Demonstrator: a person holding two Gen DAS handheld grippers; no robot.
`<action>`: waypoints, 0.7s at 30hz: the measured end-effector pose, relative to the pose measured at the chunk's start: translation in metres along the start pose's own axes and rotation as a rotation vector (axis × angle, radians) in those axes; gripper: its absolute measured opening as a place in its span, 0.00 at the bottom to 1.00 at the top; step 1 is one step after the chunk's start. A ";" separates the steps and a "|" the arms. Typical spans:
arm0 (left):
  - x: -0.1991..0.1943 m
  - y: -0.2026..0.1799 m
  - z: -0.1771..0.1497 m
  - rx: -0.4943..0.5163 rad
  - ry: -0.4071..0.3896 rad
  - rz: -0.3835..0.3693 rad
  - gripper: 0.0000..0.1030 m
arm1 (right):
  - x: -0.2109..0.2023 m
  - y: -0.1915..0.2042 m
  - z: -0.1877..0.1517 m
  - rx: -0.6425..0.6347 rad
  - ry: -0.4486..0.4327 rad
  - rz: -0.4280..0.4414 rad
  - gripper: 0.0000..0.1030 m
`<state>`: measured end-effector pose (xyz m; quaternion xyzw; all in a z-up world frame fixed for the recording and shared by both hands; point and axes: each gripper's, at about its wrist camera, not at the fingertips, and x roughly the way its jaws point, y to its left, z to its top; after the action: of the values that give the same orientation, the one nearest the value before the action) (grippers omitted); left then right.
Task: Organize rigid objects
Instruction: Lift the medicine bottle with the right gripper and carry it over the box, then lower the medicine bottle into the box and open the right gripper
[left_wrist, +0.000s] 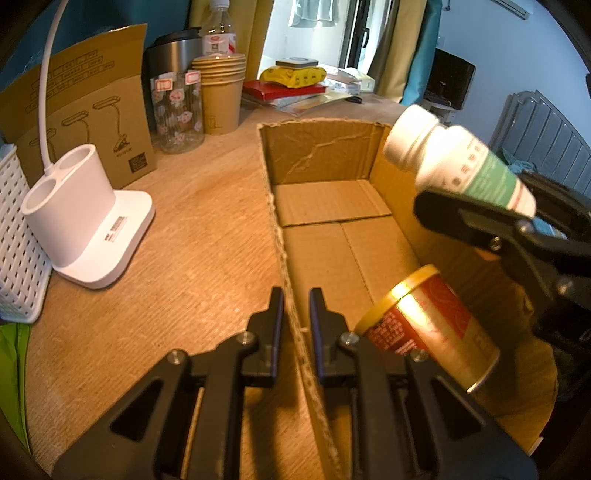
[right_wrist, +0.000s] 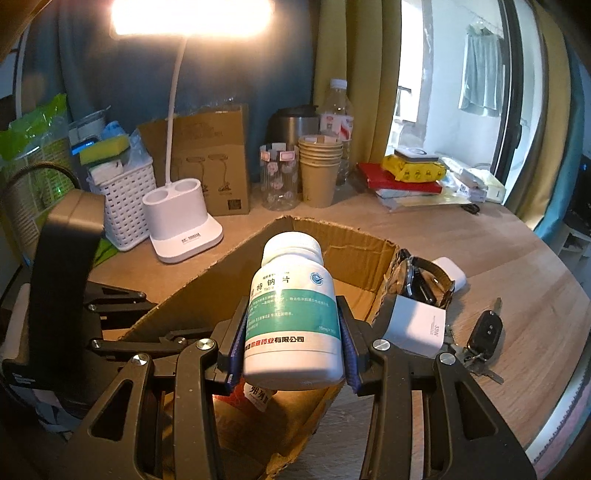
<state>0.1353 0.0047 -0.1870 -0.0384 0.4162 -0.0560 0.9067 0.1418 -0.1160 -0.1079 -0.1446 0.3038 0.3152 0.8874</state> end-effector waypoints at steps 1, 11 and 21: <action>0.000 0.000 0.000 0.000 0.000 0.000 0.14 | 0.002 0.000 0.000 -0.001 0.004 -0.001 0.43; 0.000 0.000 0.000 0.000 0.000 0.000 0.15 | 0.011 0.003 -0.005 -0.031 0.073 -0.045 0.44; 0.001 0.000 0.000 -0.001 0.000 0.001 0.15 | -0.001 0.004 -0.007 -0.034 0.061 -0.028 0.59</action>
<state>0.1361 0.0049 -0.1877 -0.0387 0.4164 -0.0552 0.9067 0.1353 -0.1168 -0.1133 -0.1734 0.3233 0.3034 0.8794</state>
